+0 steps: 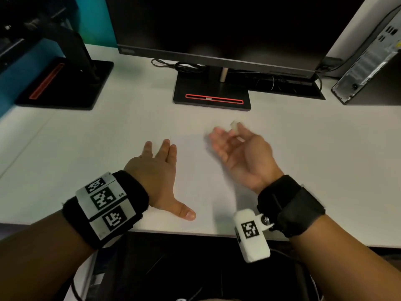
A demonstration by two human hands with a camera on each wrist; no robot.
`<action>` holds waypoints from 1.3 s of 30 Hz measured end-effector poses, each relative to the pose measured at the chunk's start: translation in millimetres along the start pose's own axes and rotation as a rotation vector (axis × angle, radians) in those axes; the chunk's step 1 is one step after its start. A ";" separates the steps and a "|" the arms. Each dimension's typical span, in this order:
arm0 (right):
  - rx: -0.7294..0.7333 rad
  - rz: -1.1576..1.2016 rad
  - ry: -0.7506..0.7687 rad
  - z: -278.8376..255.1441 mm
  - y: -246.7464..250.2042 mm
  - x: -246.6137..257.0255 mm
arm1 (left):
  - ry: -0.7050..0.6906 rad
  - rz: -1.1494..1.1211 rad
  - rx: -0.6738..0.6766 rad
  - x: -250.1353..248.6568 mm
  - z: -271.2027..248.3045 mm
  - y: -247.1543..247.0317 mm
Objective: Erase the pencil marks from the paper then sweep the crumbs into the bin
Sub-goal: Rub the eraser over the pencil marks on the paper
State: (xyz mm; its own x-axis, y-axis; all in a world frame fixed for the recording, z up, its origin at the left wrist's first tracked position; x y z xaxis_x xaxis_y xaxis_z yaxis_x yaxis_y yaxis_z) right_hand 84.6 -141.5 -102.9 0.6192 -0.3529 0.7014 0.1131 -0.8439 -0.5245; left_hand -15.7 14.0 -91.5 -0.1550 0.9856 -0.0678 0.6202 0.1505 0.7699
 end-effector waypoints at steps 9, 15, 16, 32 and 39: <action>-0.202 0.150 0.206 13.3 49.5 59.3 | 0.000 -0.015 0.000 0.6 0.4 -0.3; -0.117 -0.183 0.043 3.9 65.8 42.8 | -0.001 0.002 0.028 -2.2 2.5 -0.7; -0.228 -0.076 0.136 1.2 86.0 60.7 | -0.008 0.003 0.034 -3.9 2.4 -0.8; -0.122 -0.042 0.164 -39.0 91.5 62.3 | -0.173 -0.012 0.052 -25.4 1.8 0.8; 0.046 -0.834 -0.026 -55.1 63.8 25.0 | -0.221 -0.039 0.061 -29.3 3.6 0.4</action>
State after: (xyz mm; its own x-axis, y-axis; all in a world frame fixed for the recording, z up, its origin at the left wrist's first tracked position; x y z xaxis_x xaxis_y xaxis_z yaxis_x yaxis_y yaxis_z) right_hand 64.6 -226.4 -92.2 0.3365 0.3901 0.8571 0.5736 -0.8068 0.1421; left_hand -8.1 -14.5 -91.5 -0.0116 0.9708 -0.2395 0.6631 0.1867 0.7248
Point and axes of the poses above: each hand's wrist, its own z-axis towards the middle knuckle, its own y-axis out of the back of the hand, x = y × z, the point moved 9 cm from there along z, towards the middle knuckle, and after that the axes turned 8 degrees about -z, right-handed, at the moved point
